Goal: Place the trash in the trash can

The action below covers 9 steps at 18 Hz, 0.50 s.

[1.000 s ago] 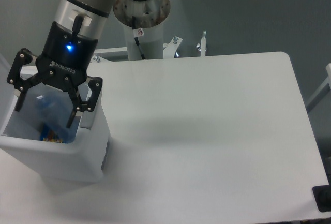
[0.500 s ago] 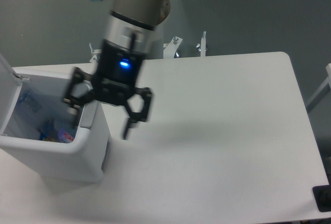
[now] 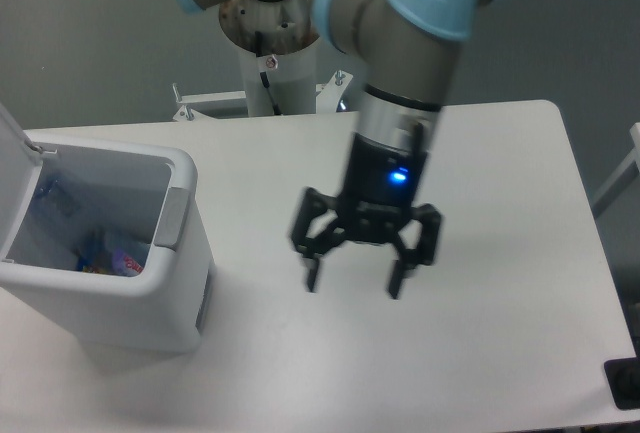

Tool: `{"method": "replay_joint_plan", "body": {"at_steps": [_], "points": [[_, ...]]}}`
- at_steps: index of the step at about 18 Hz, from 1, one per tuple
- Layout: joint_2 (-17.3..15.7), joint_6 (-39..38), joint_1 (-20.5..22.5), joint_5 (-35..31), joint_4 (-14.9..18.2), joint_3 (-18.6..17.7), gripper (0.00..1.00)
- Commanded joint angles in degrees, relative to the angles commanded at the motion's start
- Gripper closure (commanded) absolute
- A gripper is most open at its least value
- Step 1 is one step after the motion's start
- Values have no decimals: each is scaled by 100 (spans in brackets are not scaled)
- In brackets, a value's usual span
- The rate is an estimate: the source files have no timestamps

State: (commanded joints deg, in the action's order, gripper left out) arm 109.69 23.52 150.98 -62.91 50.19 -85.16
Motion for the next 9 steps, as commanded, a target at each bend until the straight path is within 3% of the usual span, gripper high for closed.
{"method": "replay_joint_plan", "body": {"at_steps": [3,9], "points": [[44,1283,238,-991,244,-98,0],[457,2542,309,-2082,1264,421,0]]}}
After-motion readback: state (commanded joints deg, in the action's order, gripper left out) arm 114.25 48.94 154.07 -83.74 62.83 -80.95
